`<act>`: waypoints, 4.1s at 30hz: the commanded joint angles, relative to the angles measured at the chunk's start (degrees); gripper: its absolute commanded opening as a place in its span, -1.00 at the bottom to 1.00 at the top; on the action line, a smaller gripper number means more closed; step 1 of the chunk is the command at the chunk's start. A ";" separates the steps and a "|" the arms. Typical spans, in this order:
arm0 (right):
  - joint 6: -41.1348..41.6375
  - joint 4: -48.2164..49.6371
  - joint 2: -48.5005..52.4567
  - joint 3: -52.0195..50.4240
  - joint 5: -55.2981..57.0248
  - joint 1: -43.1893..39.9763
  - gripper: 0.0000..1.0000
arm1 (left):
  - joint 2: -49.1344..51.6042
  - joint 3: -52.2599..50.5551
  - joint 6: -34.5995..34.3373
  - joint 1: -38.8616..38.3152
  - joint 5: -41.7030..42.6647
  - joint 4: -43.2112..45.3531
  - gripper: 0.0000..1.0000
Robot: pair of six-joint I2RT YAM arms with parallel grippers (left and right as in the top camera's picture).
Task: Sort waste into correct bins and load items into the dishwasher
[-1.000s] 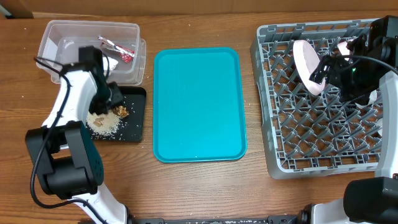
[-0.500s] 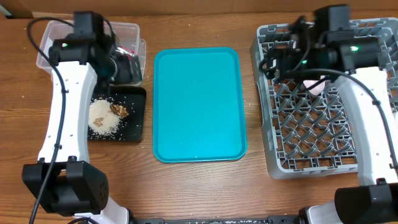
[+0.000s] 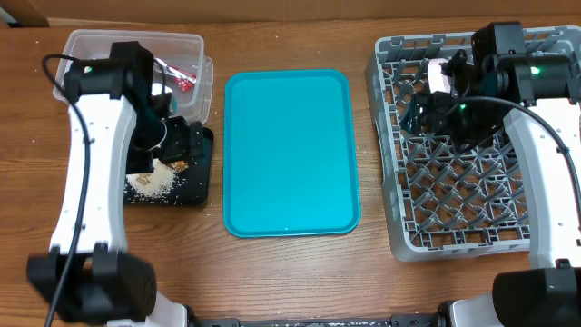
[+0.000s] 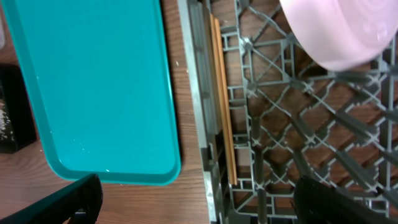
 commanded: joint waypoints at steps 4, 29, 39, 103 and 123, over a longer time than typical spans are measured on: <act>0.26 5.49 -11.98 -7.13 0.50 -2.67 1.00 | -18.01 -8.39 1.14 0.09 0.44 6.82 1.00; 0.26 22.08 -48.76 -34.56 8.81 -3.65 1.00 | -62.73 -39.60 1.05 0.09 0.42 23.06 1.00; 0.26 22.08 -48.41 -34.56 8.81 -3.65 1.00 | -62.73 -39.58 1.05 0.09 0.42 22.45 1.00; -1.64 79.60 -93.92 -97.96 12.85 -0.04 1.00 | -62.73 -39.58 1.05 0.09 0.42 22.45 1.00; -1.64 79.49 -93.92 -97.94 12.85 0.02 0.99 | -62.73 -39.58 1.05 0.09 0.42 22.45 1.00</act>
